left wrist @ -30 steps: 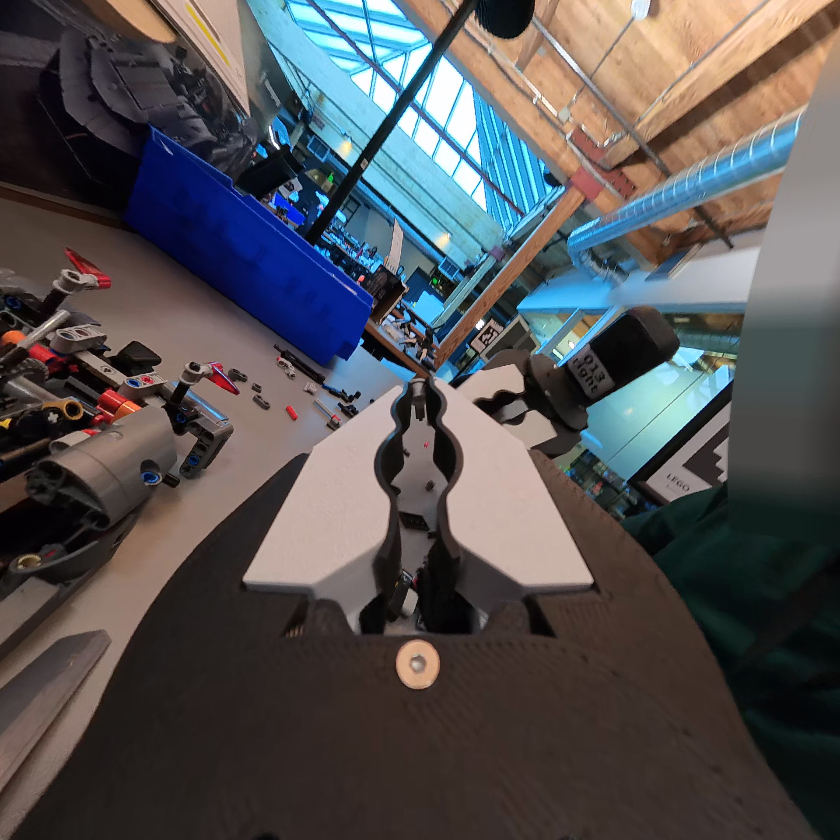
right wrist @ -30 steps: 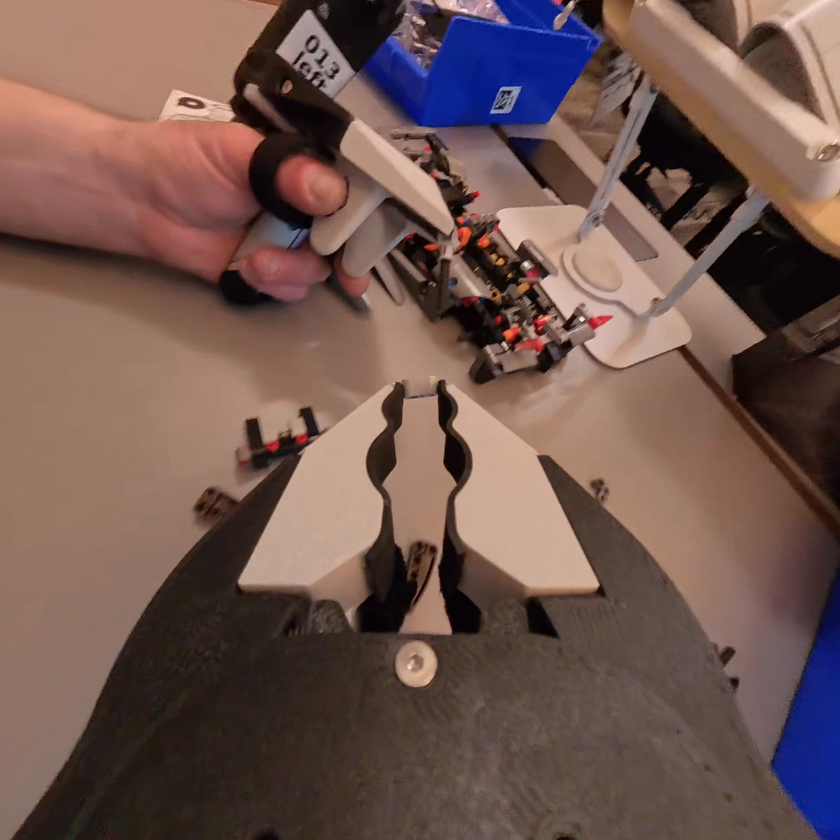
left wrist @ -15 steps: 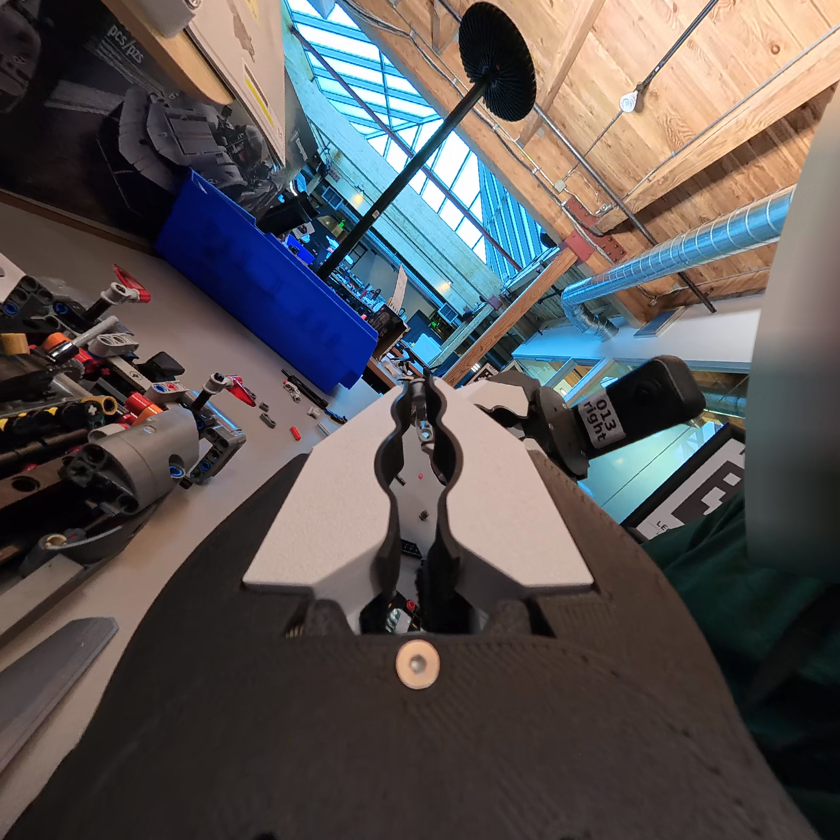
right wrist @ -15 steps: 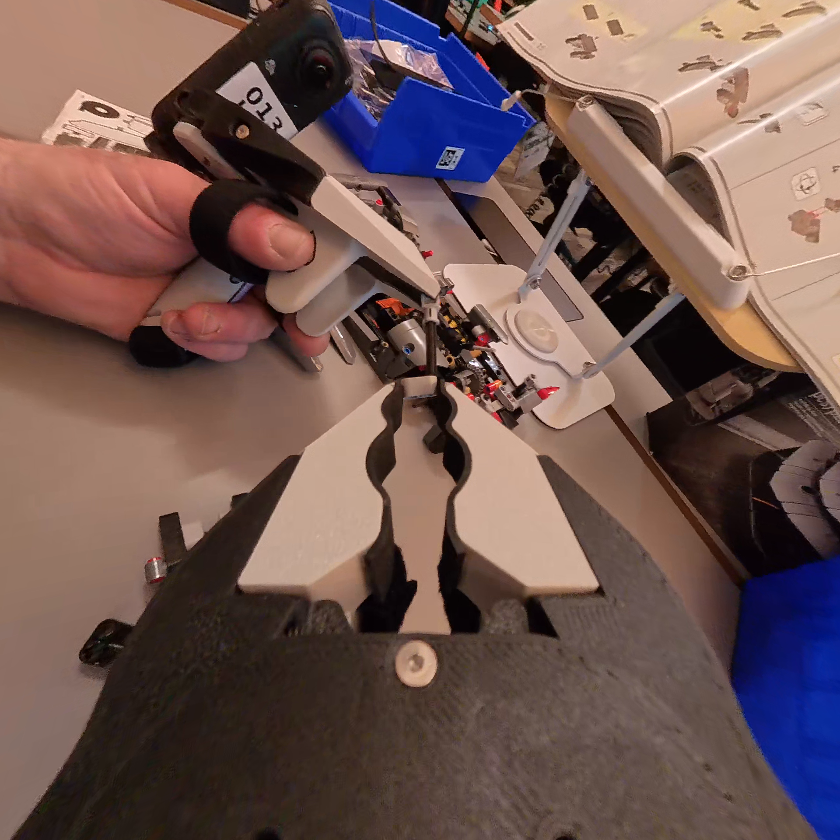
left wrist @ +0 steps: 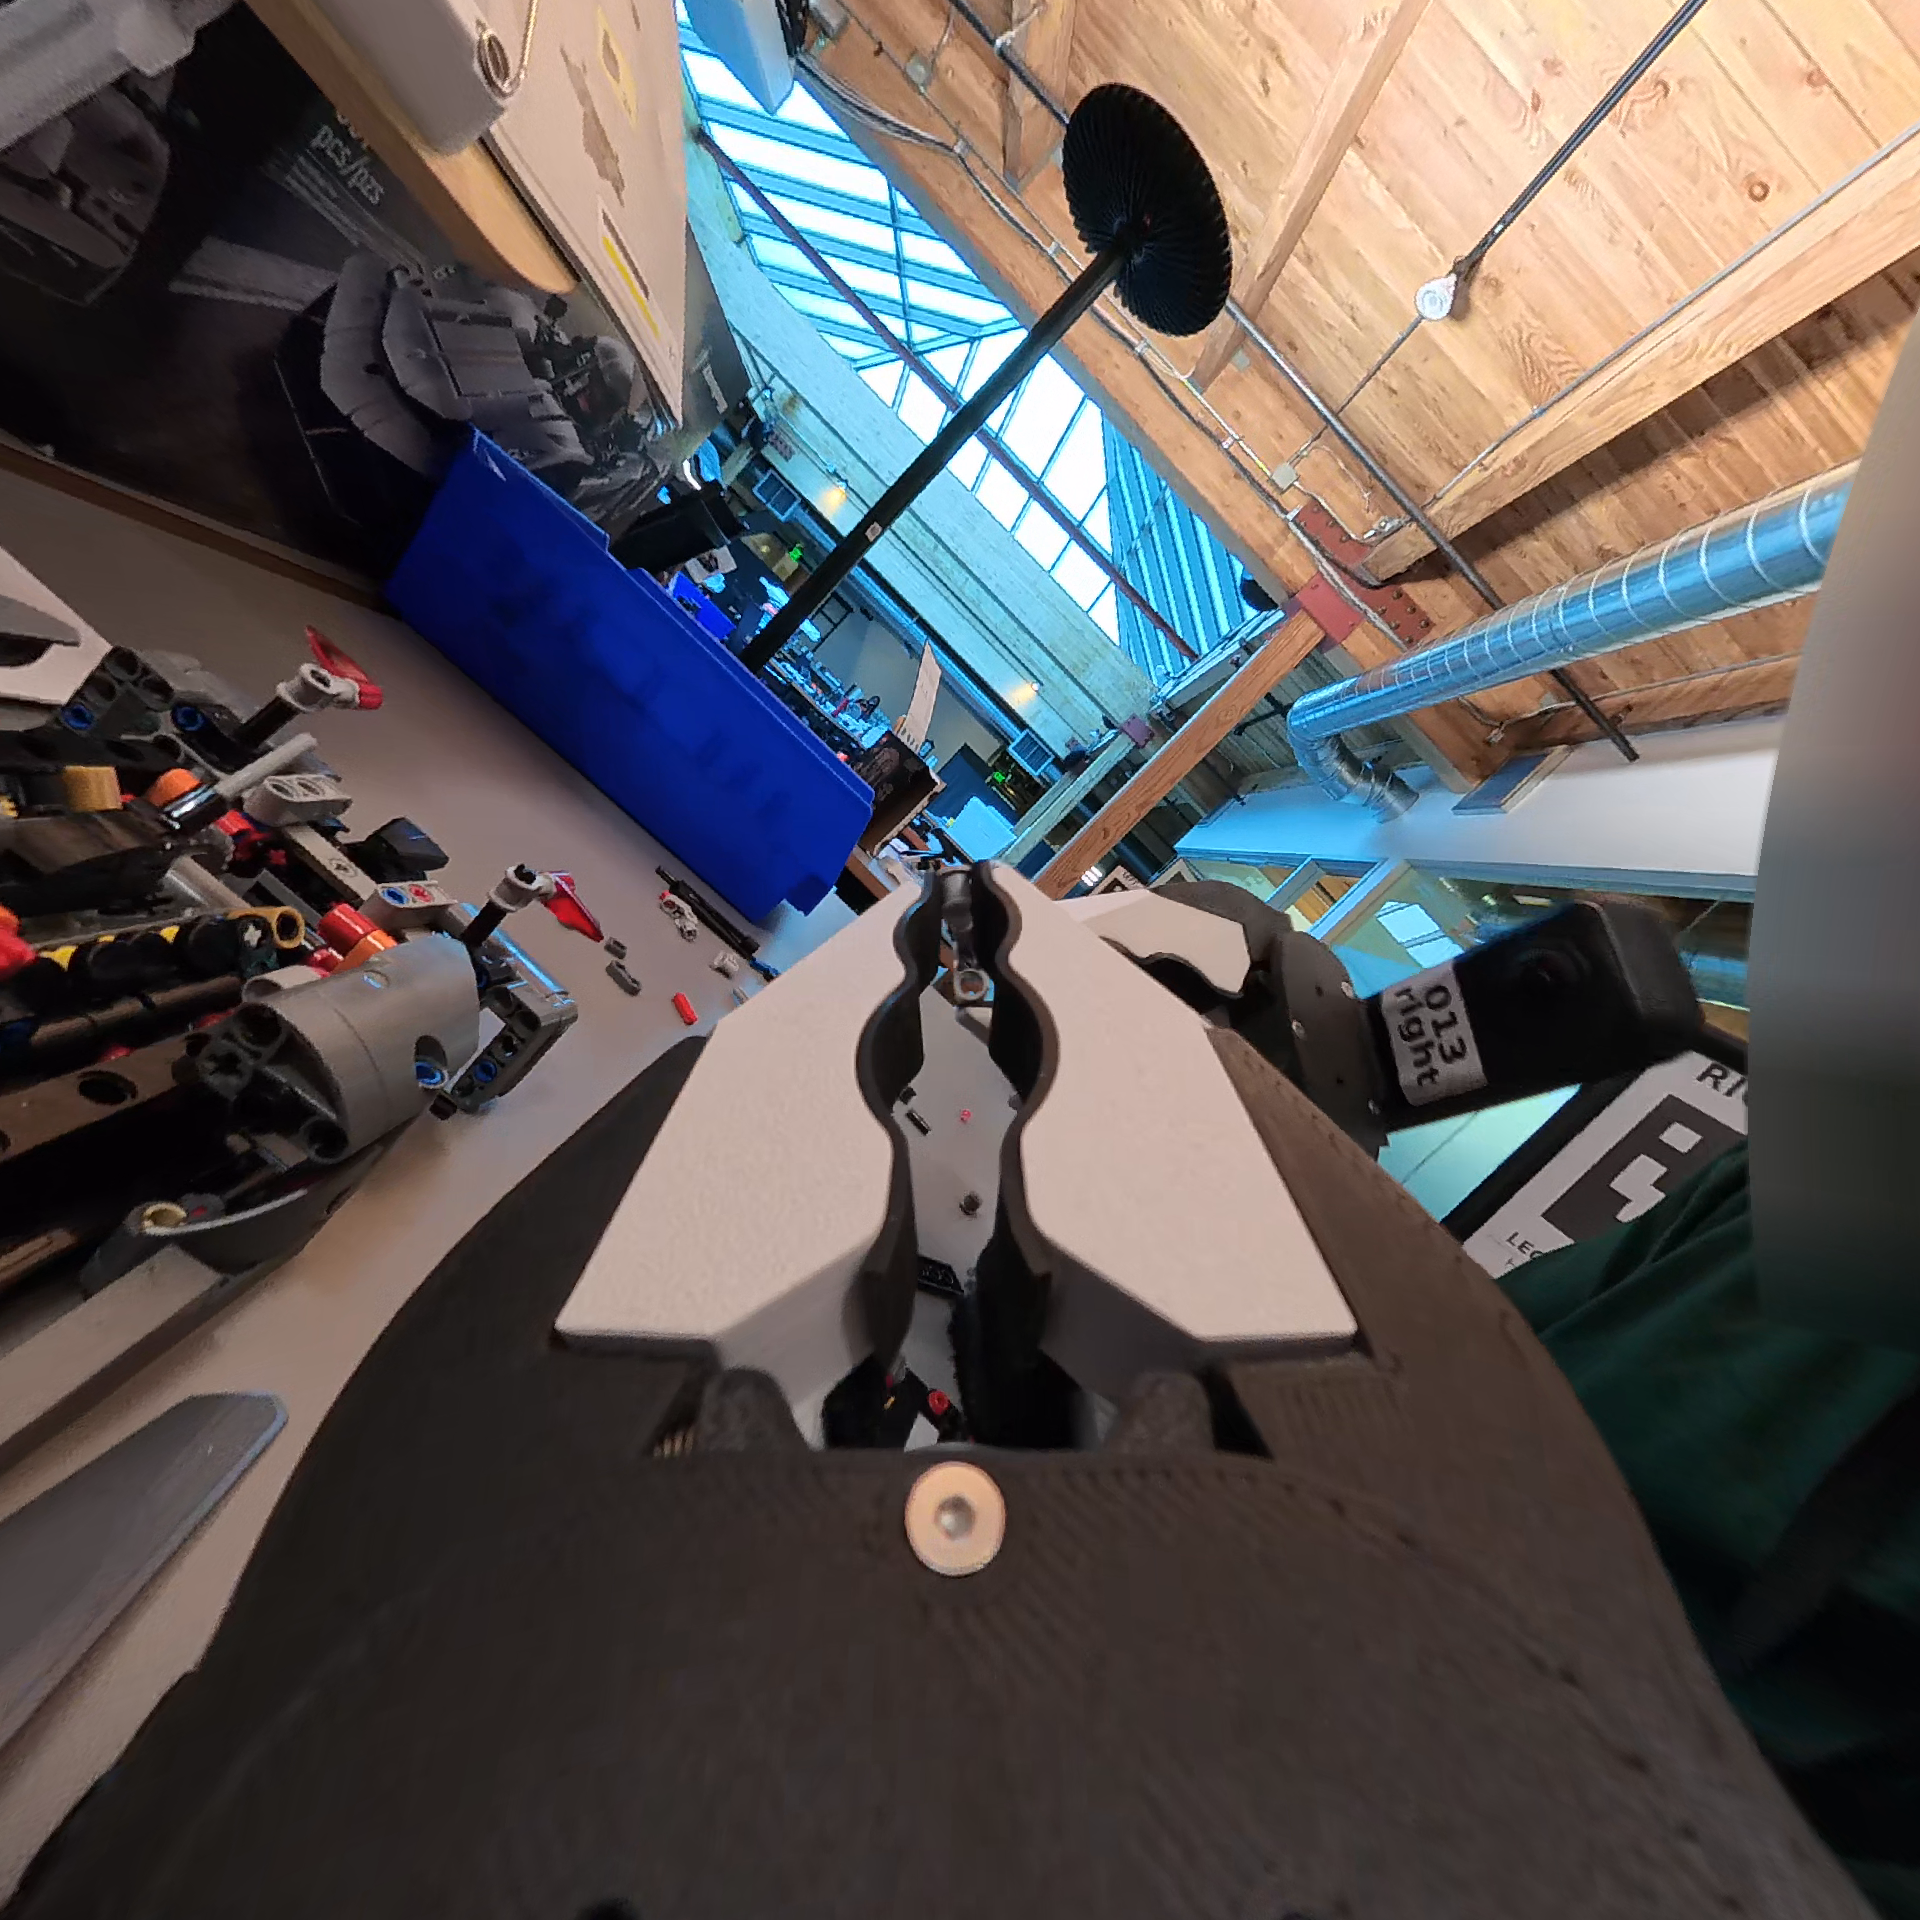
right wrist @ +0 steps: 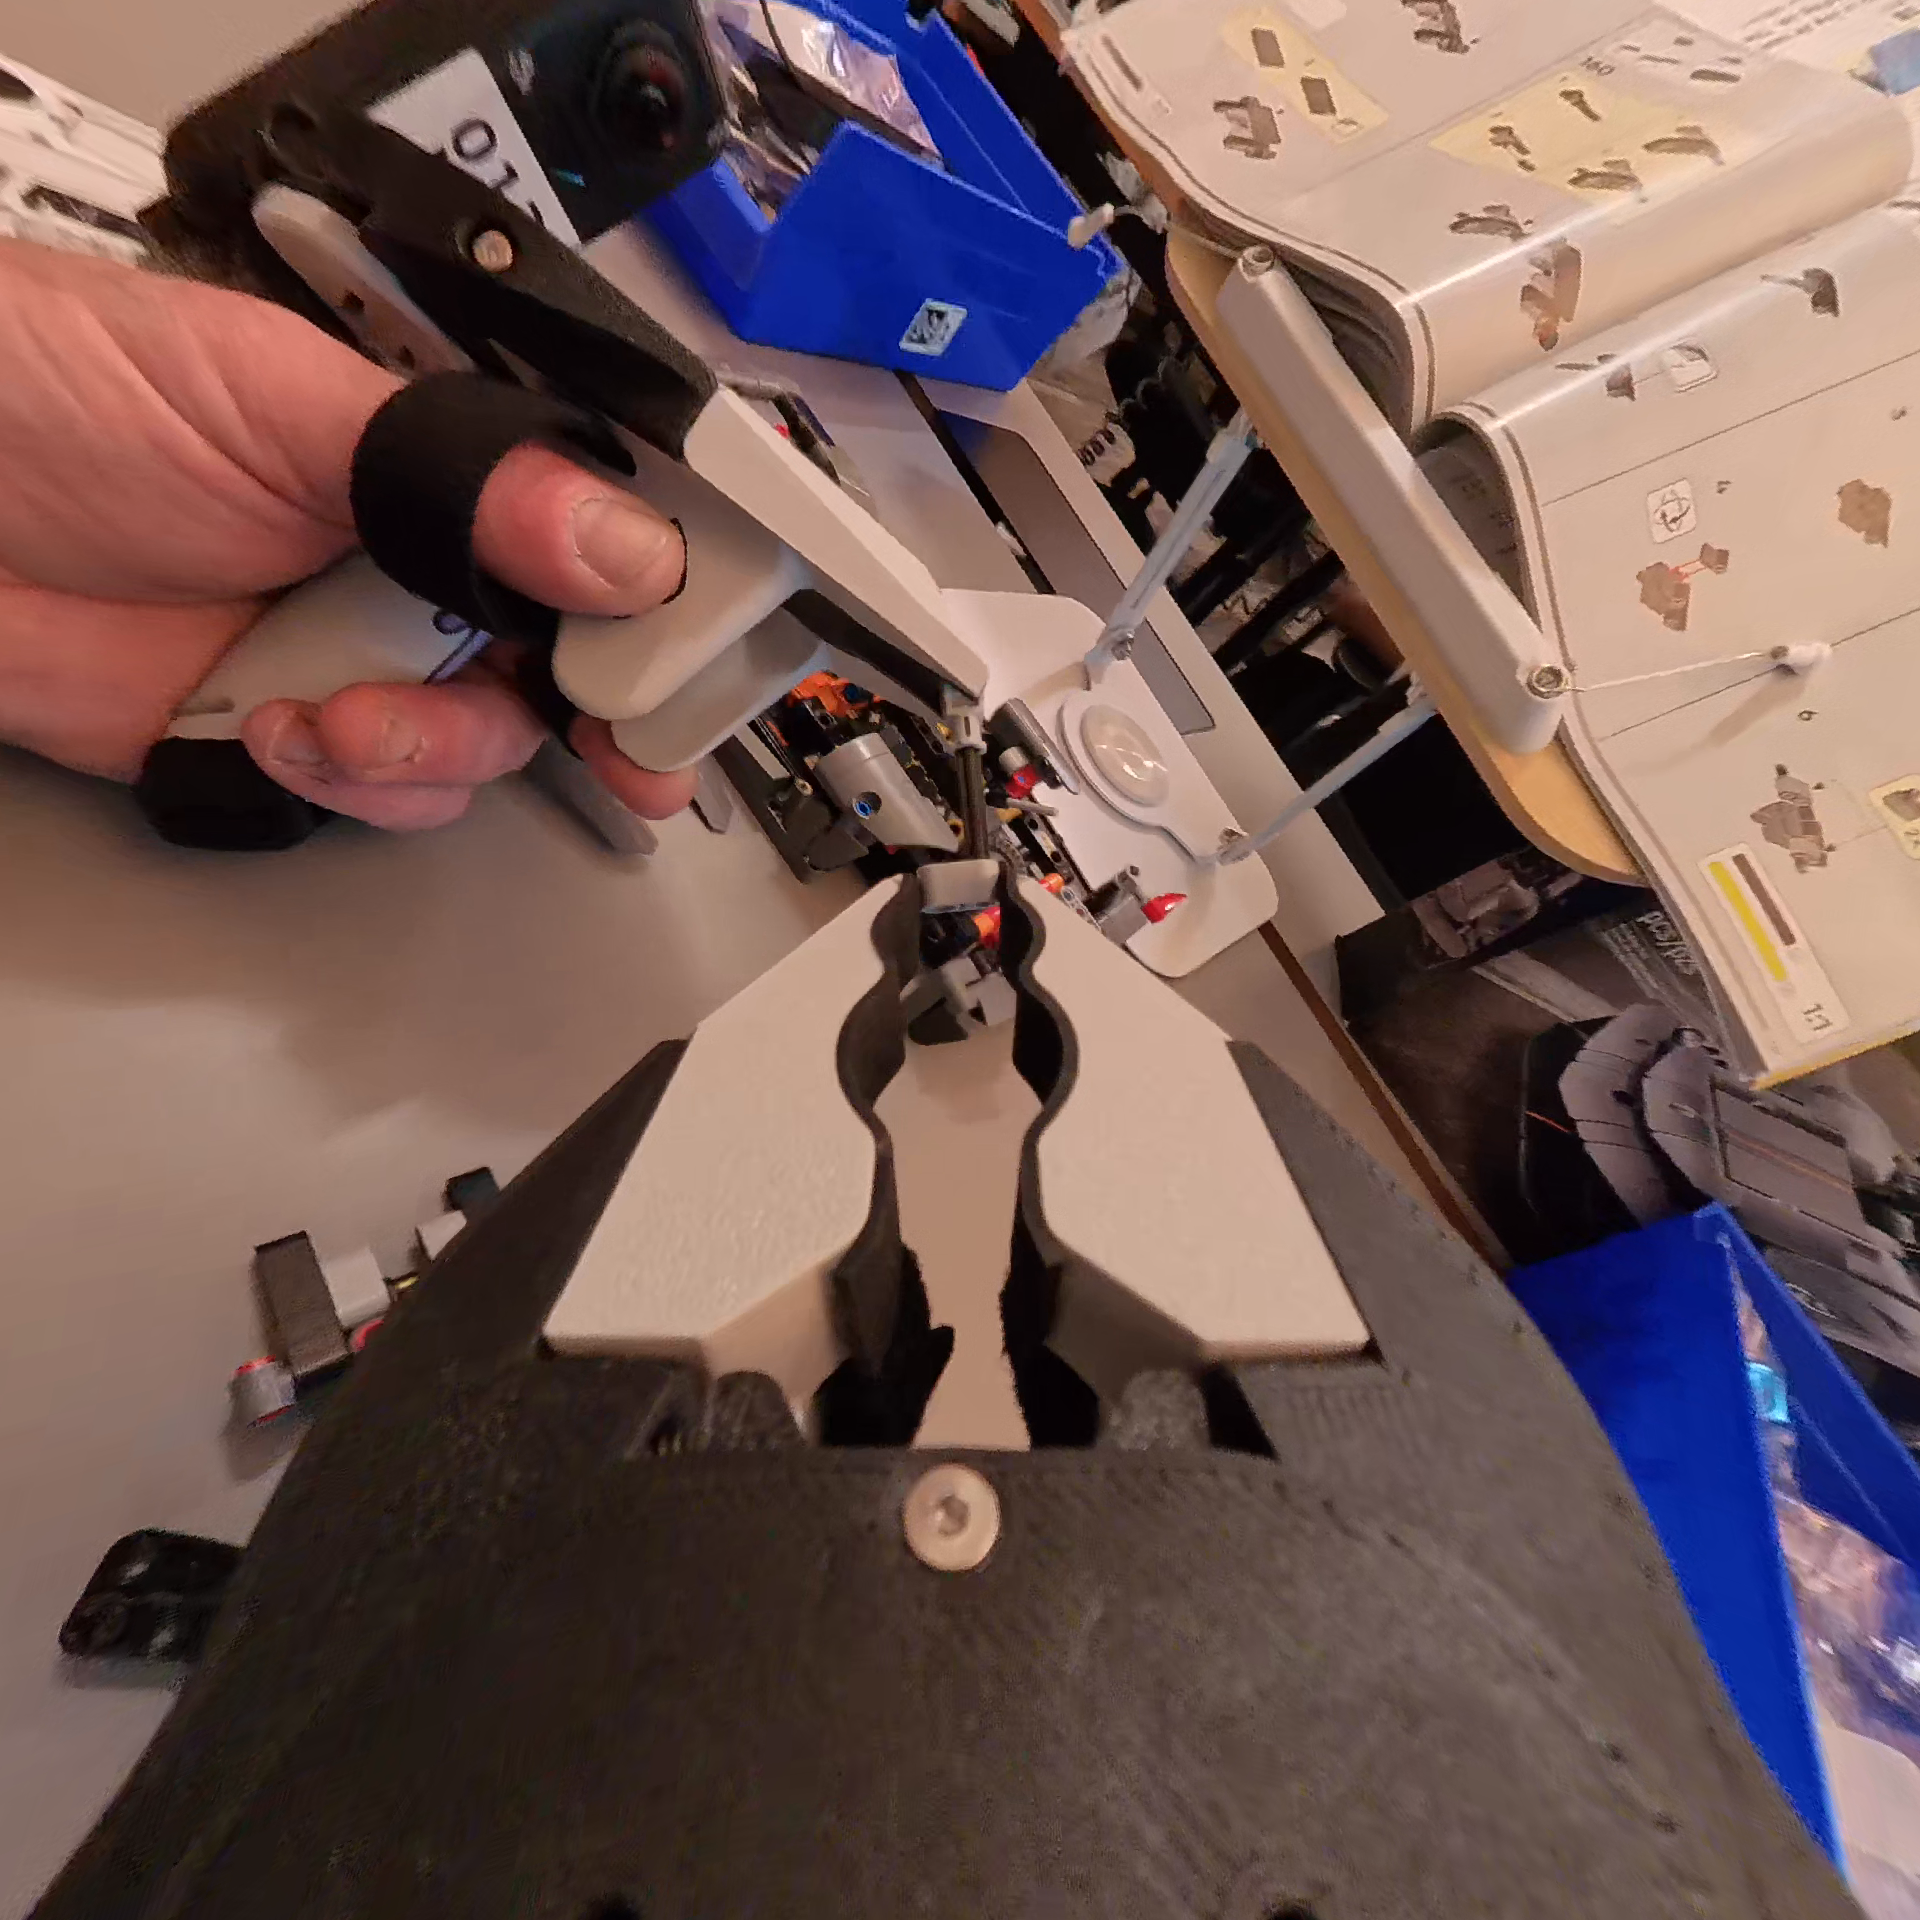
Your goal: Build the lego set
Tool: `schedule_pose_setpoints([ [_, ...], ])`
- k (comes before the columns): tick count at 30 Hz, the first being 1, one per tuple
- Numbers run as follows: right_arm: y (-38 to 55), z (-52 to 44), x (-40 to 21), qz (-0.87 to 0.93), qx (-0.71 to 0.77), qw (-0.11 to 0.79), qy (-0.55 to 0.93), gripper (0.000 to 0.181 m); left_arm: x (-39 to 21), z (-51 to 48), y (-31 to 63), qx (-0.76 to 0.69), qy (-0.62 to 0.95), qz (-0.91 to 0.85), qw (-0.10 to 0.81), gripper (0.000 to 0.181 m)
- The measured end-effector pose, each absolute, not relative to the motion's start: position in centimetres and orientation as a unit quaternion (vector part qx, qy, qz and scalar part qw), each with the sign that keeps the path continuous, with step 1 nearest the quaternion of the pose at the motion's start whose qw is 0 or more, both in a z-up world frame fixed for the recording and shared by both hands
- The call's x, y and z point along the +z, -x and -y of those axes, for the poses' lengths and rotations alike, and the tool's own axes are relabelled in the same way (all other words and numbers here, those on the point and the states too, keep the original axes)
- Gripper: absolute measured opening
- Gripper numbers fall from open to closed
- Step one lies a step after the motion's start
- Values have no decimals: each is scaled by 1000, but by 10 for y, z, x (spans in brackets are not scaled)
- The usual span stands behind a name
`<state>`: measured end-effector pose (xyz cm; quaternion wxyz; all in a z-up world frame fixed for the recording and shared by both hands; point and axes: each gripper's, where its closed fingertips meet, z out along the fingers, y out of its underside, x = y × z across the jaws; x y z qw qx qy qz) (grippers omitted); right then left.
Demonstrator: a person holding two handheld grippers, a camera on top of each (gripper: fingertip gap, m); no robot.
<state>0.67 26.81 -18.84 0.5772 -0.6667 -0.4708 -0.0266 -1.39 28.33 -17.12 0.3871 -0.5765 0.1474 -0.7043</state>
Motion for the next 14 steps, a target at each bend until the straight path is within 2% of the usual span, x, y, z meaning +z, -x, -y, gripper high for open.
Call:
schedule_pose_setpoints([
  [14, -4, -271, -190, 460, -61, 581, 669, 13, -171, -284, 16, -695, 577, -143, 404, 3],
])
